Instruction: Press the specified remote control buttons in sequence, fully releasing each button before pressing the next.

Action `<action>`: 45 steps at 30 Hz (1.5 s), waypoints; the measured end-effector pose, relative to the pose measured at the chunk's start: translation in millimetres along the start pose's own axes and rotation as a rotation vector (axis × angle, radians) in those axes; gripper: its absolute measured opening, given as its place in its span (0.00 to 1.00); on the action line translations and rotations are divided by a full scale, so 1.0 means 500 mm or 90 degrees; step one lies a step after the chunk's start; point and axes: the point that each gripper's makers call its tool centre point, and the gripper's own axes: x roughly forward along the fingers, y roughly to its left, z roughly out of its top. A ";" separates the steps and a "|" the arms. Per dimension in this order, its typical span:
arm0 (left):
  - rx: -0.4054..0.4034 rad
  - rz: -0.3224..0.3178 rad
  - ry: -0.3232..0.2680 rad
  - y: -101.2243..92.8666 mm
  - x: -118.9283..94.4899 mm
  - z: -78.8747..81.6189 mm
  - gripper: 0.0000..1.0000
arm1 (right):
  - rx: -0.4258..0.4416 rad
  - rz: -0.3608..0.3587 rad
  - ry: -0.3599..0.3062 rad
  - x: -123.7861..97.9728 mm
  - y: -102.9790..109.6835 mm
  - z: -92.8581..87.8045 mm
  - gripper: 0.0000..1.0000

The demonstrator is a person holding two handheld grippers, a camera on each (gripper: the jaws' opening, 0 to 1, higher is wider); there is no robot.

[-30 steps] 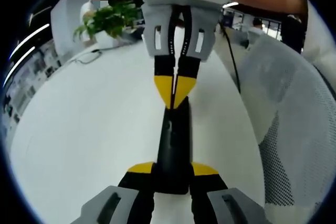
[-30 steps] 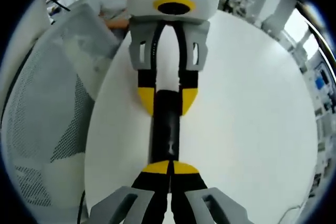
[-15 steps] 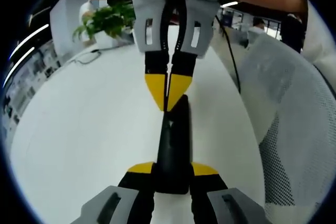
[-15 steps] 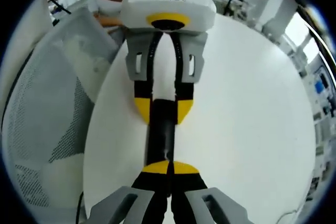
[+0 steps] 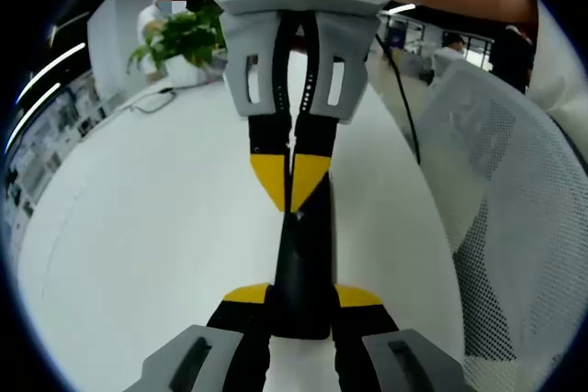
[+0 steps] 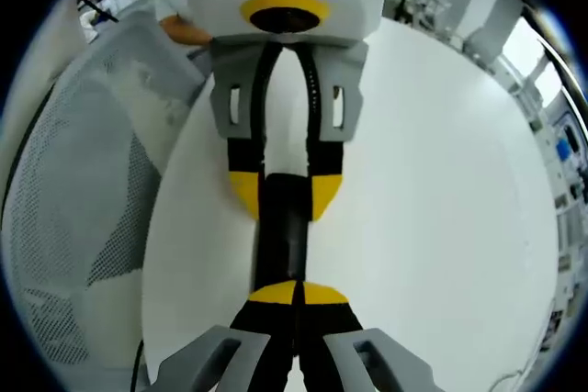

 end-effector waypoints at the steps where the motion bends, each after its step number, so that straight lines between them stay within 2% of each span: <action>1: -0.001 0.000 0.000 0.000 0.000 0.000 0.24 | -0.001 0.000 0.000 0.001 -0.001 0.000 0.00; 16: -0.002 0.001 -0.005 -0.001 -0.001 0.000 0.24 | -0.009 0.013 0.014 0.013 0.003 -0.002 0.00; 35: -0.002 0.001 -0.007 -0.002 -0.002 0.000 0.24 | 0.007 0.030 0.028 0.014 0.004 -0.002 0.00; 42: -0.003 0.002 -0.007 -0.001 -0.002 -0.001 0.24 | 0.014 0.029 0.022 0.013 0.007 0.000 0.00; 45: -0.003 0.002 -0.007 -0.002 -0.002 0.000 0.24 | 0.026 0.022 0.005 0.011 0.006 -0.002 0.00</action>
